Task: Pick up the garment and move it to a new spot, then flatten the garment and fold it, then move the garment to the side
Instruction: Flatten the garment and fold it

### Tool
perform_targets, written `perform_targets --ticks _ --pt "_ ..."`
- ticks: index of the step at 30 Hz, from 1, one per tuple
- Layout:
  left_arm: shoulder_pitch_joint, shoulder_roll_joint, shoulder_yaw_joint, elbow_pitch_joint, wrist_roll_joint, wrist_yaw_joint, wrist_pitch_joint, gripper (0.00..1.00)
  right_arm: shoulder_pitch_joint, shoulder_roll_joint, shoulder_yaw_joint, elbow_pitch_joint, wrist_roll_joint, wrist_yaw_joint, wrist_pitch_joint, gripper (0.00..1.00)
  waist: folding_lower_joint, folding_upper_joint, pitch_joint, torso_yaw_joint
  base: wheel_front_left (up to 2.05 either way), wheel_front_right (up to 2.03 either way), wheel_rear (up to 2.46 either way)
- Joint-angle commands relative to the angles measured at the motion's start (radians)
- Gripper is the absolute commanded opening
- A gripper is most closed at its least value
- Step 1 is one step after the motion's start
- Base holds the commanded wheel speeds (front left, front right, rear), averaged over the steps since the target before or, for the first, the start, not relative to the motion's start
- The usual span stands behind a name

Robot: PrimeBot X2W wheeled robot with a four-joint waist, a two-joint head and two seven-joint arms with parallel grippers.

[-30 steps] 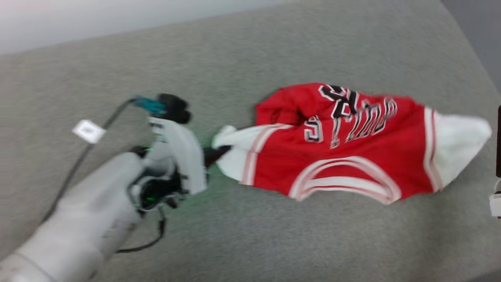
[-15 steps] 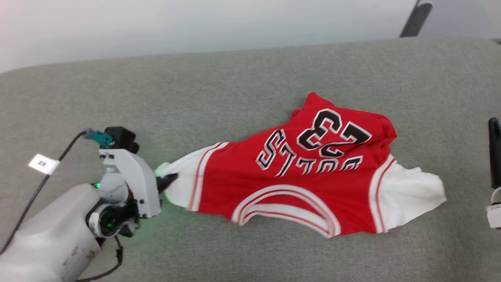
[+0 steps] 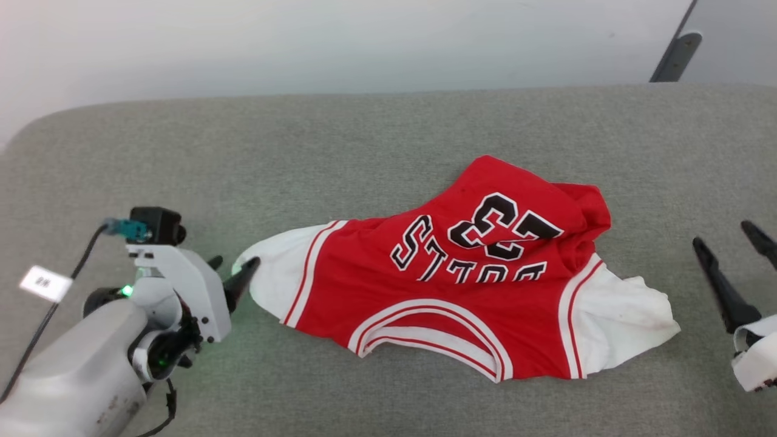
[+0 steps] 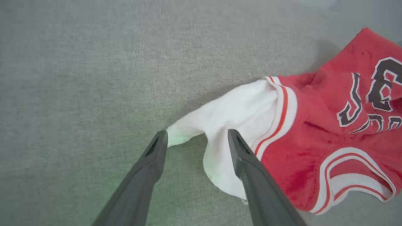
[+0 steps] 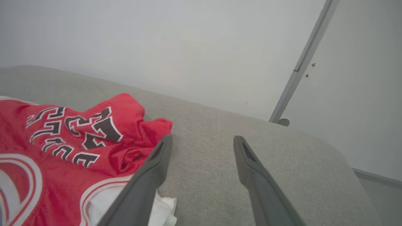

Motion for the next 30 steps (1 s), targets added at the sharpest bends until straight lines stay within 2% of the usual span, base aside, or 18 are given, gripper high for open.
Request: perform_targets --ticks 1,8,12,17,20,23,26,30 --pt "0.017 0.005 0.003 -0.004 0.020 0.002 -0.029 1.00 -0.007 -0.021 0.019 -0.008 0.008 -0.001 0.013 1.00 0.0000 0.0000 -0.010 0.016 0.00 0.00 0.00" --pt "0.082 -0.006 0.018 -0.065 0.120 0.076 -0.294 1.00 0.006 -0.193 0.185 -0.114 0.072 -0.001 0.153 1.00 0.0000 0.0000 -0.022 0.072 0.00 0.00 0.00" --pt "0.139 -0.032 0.066 -0.124 0.198 0.138 -0.359 1.00 -0.017 -0.309 0.310 -0.202 0.125 -0.001 0.249 1.00 0.0000 0.0000 -0.013 0.099 0.00 0.00 0.00" --pt "0.264 -0.108 0.295 -0.275 0.440 0.214 -0.360 1.00 -0.054 -0.461 0.493 -0.321 0.199 -0.001 0.358 1.00 0.0000 0.0000 0.011 0.143 0.00 0.00 0.00" --pt "0.351 -0.168 0.429 -0.355 0.568 0.211 -0.360 1.00 -0.082 -0.526 0.585 -0.360 0.244 -0.001 0.421 1.00 0.0000 0.0000 0.029 0.166 0.00 0.00 0.00" --pt "0.432 -0.230 0.532 -0.400 0.656 0.181 -0.360 1.00 -0.126 -0.563 0.659 -0.371 0.243 -0.001 0.460 1.00 0.0000 0.0000 0.053 0.187 0.00 0.00 0.00" --pt "0.465 -0.263 0.585 -0.410 0.701 0.157 -0.360 1.00 -0.155 -0.570 0.696 -0.358 0.225 -0.001 0.461 1.00 0.0000 0.0000 0.071 0.200 0.00 0.00 0.00" --pt "0.504 -0.321 0.672 -0.399 0.760 0.107 -0.360 1.00 -0.212 -0.540 0.791 -0.304 0.188 -0.001 0.453 1.00 0.0000 0.0000 0.100 0.214 0.00 0.00 0.00"
